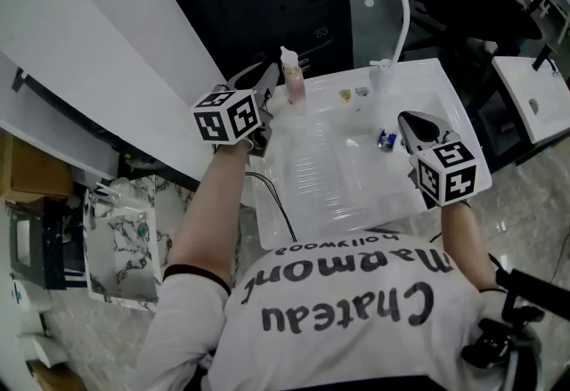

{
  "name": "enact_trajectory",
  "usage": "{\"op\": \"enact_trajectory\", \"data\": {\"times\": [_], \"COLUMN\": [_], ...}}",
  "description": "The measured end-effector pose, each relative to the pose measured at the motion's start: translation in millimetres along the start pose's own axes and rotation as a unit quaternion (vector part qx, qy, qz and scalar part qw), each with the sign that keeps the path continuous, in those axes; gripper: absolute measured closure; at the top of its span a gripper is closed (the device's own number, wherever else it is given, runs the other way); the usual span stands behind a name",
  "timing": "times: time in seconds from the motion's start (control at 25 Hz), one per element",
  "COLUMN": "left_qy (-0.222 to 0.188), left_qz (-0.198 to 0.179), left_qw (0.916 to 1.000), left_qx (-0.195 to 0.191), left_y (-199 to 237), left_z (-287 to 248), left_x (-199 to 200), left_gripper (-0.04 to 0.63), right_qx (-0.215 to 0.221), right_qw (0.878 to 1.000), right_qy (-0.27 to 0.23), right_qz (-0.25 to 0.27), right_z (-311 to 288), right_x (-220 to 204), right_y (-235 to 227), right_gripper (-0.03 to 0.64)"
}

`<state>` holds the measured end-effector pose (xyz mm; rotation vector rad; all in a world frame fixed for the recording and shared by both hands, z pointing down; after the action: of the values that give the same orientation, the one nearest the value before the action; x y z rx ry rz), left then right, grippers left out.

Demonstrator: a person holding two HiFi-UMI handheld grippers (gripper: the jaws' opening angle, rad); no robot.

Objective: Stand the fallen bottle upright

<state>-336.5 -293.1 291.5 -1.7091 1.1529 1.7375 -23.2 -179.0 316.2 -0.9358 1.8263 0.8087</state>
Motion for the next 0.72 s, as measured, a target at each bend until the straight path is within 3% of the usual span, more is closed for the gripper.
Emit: {"op": "enact_trajectory", "data": {"times": [0.36,0.72], "left_qy": [-0.030,-0.036], "left_qz": [0.013,0.020], "left_qw": [0.9988,0.9991], "left_qx": [-0.036,0.013], "left_y": [-60,-115], "left_z": [29,69], "left_x": [-10,-37], "left_gripper": [0.580,0.581], "right_qx": [0.021,0.045], "right_qw": [0.997,0.983], "right_qy": [-0.071,-0.170], "right_qz": [-0.037,-0.062], "right_z": [12,26], "right_x": [20,50], "right_y": [15,-8], "right_gripper": [0.603,0.603]}}
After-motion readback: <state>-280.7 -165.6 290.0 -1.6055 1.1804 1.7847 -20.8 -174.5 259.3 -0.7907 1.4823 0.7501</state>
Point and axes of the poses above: the fingertips, and each gripper's own axes: z backward along the fingers, y to its left, x out of its top, the point moved 7 cm from there along z, backward along the fingers, and after that the axes turned 3 degrees about z, right-handed, at the moved point
